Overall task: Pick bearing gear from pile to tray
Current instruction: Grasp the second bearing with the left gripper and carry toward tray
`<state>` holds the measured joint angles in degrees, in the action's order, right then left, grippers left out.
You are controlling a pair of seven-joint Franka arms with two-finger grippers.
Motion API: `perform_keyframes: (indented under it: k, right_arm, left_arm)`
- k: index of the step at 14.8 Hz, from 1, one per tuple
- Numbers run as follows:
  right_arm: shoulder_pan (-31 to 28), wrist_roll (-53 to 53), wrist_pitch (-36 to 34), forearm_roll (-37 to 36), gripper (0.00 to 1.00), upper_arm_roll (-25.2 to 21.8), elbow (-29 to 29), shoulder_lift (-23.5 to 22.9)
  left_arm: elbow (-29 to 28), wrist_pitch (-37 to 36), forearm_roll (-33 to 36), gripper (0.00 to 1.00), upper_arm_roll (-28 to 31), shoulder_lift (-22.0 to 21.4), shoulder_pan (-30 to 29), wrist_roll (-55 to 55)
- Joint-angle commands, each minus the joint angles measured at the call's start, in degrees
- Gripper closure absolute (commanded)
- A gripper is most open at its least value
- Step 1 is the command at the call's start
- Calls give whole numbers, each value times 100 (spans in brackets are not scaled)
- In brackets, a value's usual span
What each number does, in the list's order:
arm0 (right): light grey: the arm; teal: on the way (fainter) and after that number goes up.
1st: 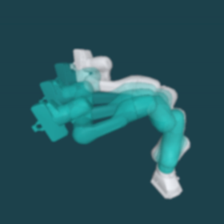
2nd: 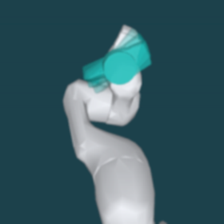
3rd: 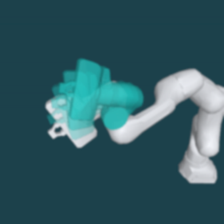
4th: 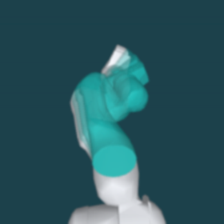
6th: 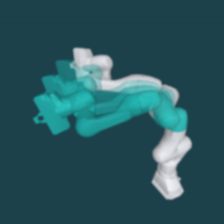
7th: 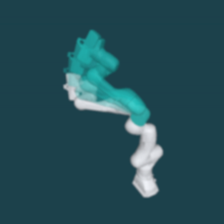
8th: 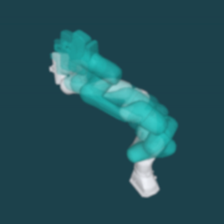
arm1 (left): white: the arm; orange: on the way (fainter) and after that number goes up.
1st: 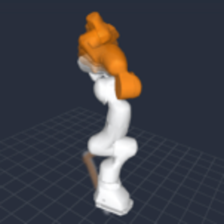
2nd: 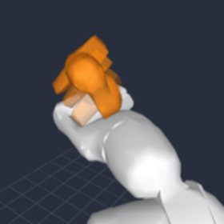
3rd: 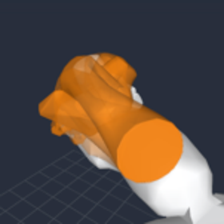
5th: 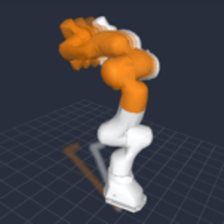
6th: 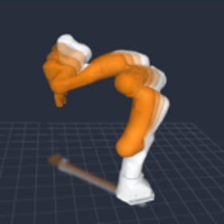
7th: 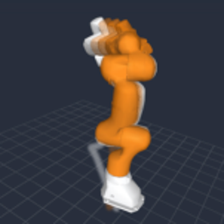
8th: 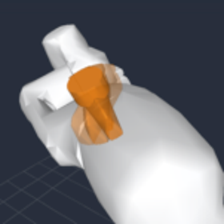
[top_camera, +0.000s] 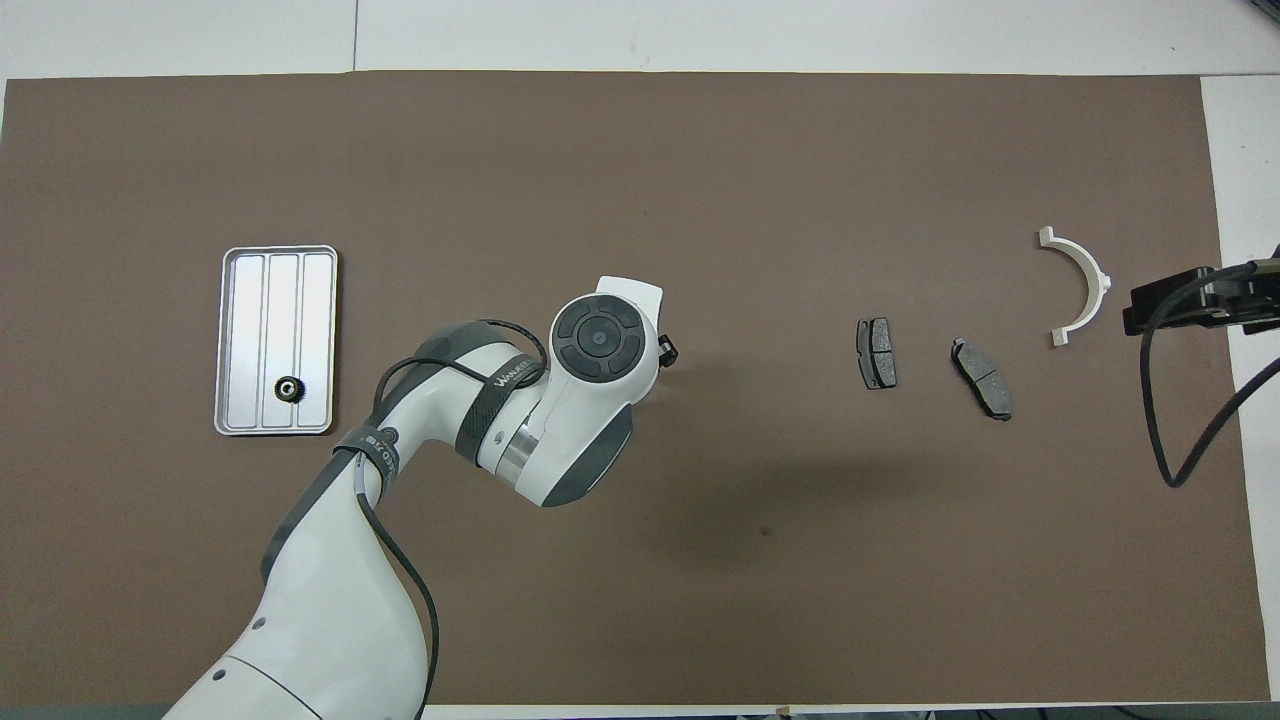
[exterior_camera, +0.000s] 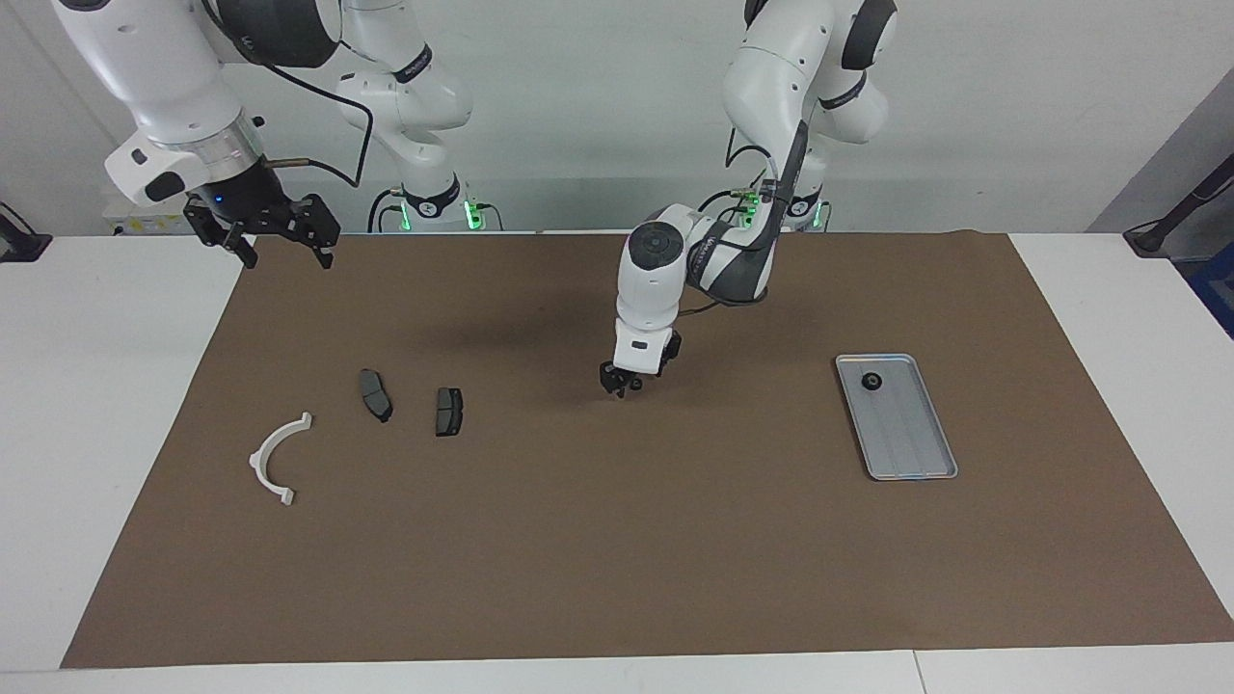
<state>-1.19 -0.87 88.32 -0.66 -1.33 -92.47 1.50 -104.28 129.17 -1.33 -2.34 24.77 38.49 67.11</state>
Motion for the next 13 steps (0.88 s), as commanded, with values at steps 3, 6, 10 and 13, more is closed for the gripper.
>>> perform_keyframes:
  k: [3, 6, 10, 13]
  right_arm:
    - [-48, -159, 317, -31, 0, -8, -446, 245]
    - [-57, -159, 362, -31, 0, -8, -535, 298]
    - [-57, -168, 362, -31, 0, -16, -535, 289]
    - [-57, -168, 371, -22, 0, -16, -535, 289]
  left_arm:
    - [-163, 187, -7, 30, 85, -16, 123, 92]
    - [-189, 222, 1, 34, 85, -16, 150, 83]
    - [-224, 249, -7, 42, 85, -25, 150, 92]
    - [-233, 240, -7, 67, 85, -25, 159, 100]
